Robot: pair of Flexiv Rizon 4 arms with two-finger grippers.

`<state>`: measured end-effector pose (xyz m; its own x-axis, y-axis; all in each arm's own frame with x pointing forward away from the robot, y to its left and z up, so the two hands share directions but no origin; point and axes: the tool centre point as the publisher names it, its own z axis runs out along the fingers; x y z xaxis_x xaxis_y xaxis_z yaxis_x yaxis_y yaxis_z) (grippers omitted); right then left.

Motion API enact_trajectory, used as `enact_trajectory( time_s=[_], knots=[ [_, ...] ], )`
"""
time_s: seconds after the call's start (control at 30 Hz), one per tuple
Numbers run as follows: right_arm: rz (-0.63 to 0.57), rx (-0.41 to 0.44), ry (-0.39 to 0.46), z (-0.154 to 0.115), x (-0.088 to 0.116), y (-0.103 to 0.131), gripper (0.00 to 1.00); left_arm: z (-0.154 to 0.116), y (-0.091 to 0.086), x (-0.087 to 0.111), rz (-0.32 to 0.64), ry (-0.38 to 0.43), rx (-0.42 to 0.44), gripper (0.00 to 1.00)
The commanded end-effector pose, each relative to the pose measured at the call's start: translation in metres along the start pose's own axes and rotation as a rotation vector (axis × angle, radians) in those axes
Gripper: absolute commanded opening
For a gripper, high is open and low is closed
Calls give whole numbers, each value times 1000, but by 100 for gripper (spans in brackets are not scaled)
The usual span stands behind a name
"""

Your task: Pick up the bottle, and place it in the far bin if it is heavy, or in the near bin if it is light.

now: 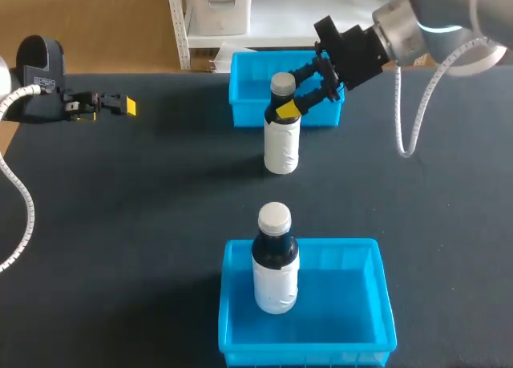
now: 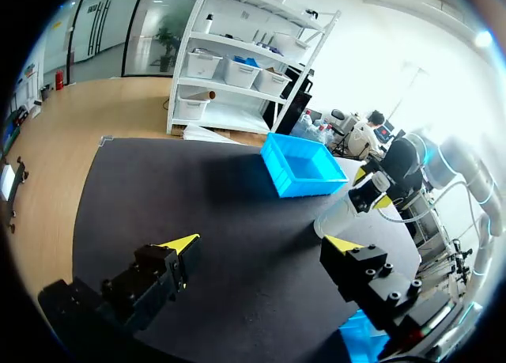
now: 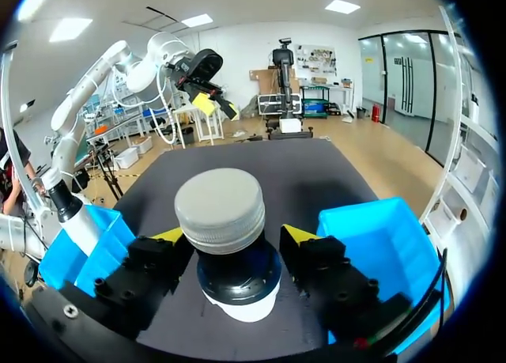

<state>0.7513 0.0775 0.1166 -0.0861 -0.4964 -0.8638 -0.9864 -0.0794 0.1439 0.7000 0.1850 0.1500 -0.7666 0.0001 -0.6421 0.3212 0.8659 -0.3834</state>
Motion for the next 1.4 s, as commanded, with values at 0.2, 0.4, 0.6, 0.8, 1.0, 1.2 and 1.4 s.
enact_trajectory(
  time_s=[0.2, 0.4, 0.6, 0.8, 1.0, 1.2, 1.4],
  knots=[
    [-2, 2, -6, 1, -1, 4, 30, 0, 0, 0, 0, 0, 0, 100],
    [-5, 17, -9, -7, -2, 9, 0, 0, 0, 0, 0, 0, 0, 100],
    [-10, 55, -12, -25, -1, 14, 0, 0, 0, 0, 0, 0, 0, 100],
    [-4, 113, -12, -52, 4, 17, 0, 0, 0, 0, 0, 0, 0, 100],
    [10, 167, -10, -82, 12, 22, 0, 0, 0, 0, 0, 0, 0, 100],
    [17, 221, 2, -116, 21, 33, 0, 0, 0, 0, 0, 0, 0, 100],
    [25, 262, 13, -147, 26, 51, 0, 0, 0, 0, 0, 0, 0, 100]
  ],
)
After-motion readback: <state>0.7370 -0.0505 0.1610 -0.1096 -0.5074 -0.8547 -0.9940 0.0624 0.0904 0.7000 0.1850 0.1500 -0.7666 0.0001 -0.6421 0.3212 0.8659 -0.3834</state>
